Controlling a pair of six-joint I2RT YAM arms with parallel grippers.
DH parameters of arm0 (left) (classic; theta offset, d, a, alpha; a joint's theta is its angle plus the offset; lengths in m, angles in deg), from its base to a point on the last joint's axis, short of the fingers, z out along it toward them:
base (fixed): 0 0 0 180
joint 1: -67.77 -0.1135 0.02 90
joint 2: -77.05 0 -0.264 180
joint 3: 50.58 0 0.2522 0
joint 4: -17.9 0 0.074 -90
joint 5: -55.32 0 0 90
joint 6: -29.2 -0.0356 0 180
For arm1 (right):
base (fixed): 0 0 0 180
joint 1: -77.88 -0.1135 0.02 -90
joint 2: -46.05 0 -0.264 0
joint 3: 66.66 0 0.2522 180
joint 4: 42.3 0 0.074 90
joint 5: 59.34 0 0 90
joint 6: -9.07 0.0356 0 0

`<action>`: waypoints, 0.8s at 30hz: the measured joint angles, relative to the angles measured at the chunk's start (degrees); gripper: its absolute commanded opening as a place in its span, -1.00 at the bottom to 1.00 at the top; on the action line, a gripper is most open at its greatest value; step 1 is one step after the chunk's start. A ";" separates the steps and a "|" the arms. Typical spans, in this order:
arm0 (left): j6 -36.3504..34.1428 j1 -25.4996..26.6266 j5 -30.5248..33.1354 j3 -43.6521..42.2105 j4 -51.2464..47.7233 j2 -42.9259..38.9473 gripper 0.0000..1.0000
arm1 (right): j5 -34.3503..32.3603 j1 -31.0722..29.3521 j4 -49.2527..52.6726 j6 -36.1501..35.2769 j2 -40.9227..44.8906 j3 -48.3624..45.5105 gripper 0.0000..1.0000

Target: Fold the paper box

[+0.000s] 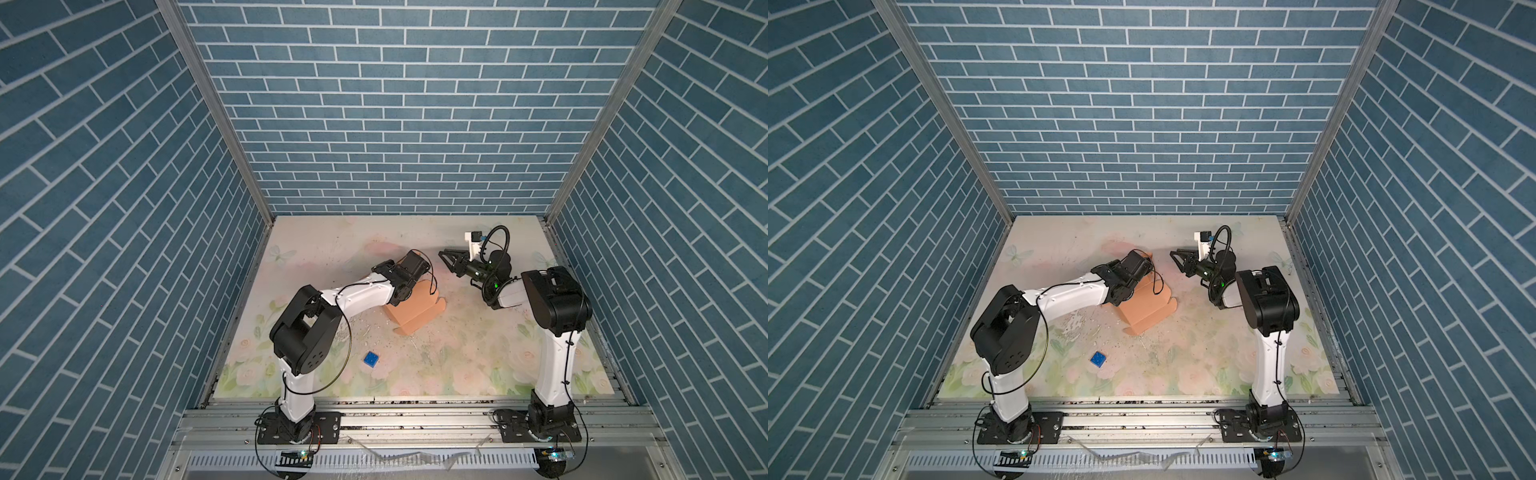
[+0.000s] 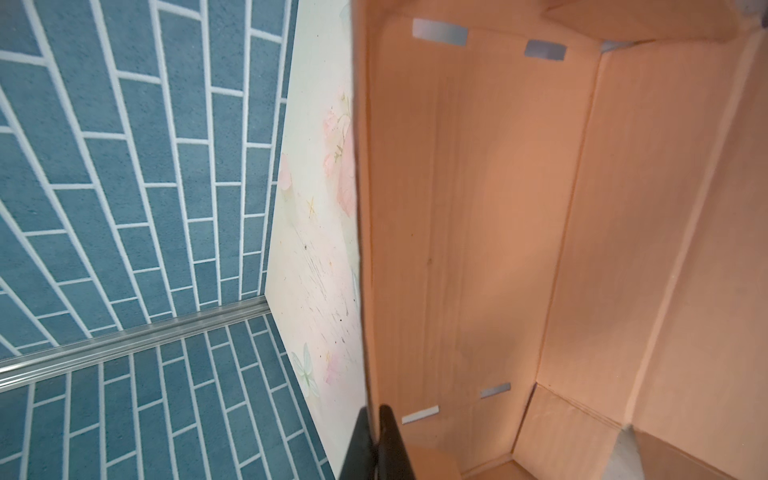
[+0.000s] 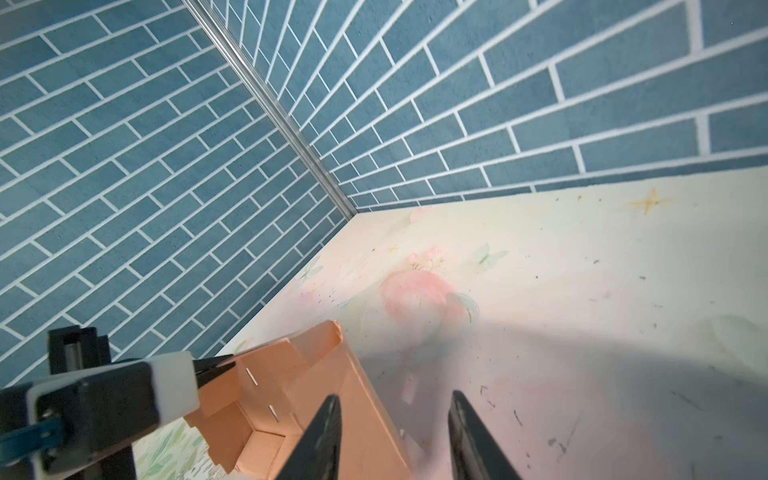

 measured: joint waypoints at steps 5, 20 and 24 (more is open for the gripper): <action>-1.33 1.11 1.03 -0.09 0.24 0.00 -0.88 | 3.06 0.00 2.03 -0.04 -0.74 1.99 -0.14; -4.63 3.98 5.40 -0.50 2.01 0.02 -0.88 | 2.86 -4.96 16.72 -6.19 -0.35 1.90 -0.23; -5.03 4.48 5.95 -0.66 2.12 0.02 -0.88 | 2.60 -6.21 18.10 -9.01 -0.35 1.90 -0.28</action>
